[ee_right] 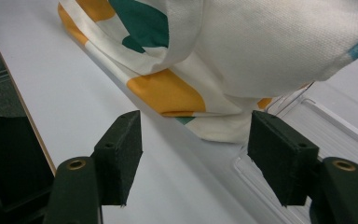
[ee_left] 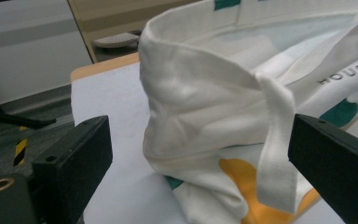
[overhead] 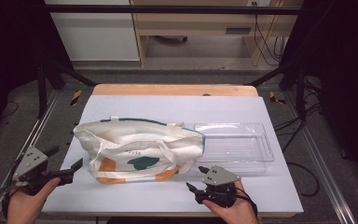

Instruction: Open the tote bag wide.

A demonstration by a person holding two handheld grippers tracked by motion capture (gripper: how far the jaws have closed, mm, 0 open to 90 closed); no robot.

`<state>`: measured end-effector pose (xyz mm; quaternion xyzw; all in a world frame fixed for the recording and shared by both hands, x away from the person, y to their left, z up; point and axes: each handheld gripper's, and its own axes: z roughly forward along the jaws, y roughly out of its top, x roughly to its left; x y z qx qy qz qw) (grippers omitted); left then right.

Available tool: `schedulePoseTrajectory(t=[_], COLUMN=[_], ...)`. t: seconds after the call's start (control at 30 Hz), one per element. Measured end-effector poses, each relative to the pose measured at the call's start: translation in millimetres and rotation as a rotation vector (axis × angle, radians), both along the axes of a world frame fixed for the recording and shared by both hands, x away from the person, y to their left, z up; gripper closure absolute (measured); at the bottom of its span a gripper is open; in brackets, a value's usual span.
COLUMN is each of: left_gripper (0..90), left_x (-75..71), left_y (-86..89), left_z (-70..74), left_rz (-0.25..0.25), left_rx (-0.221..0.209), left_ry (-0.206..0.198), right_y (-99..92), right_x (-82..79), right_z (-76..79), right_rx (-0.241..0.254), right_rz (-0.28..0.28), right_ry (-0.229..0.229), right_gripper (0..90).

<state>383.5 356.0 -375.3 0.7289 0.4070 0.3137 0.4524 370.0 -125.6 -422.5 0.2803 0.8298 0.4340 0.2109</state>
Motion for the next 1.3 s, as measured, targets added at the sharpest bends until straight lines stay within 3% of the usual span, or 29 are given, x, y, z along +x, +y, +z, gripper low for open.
schedulePoseTrajectory(t=[0.23,0.33,0.5,0.63,0.8,1.07,1.3], left_gripper=[5.5,5.6,5.6,5.6,5.9,8.9,11.2], left_x=[9.2,20.3,34.3,43.2,52.1,70.9,82.3], left_y=[-8.5,-13.8,-25.4,-37.4,-49.1,-72.1,-81.7], left_z=[22.4,32.3,42.6,49.4,57.3,74.4,80.5], left_rz=[-0.054,-0.094,-0.127,-0.162,-0.197,-0.257,-0.284], left_rx=[0.052,0.094,0.12,0.138,0.137,0.184,0.175], left_ry=[-0.022,-0.013,-0.007,-0.003,0.001,0.004,0.026], right_y=[2.6,4.2,9.7,17.0,26.0,49.5,74.7], right_x=[3.3,6.8,12.7,19.1,24.8,45.3,61.6], right_z=[15.0,35.5,62.6,77.6,87.1,99.4,108.3], right_rx=[-0.024,-0.02,-0.021,-0.05,-0.069,-0.09,-0.111], right_rz=[0.015,0.027,0.042,0.056,0.07,0.121,0.138], right_ry=[-0.008,-0.013,-0.015,-0.038,-0.043,-0.041,-0.045], right_gripper=[42.0,43.4,43.5,43.5,43.2,42.7,41.2])
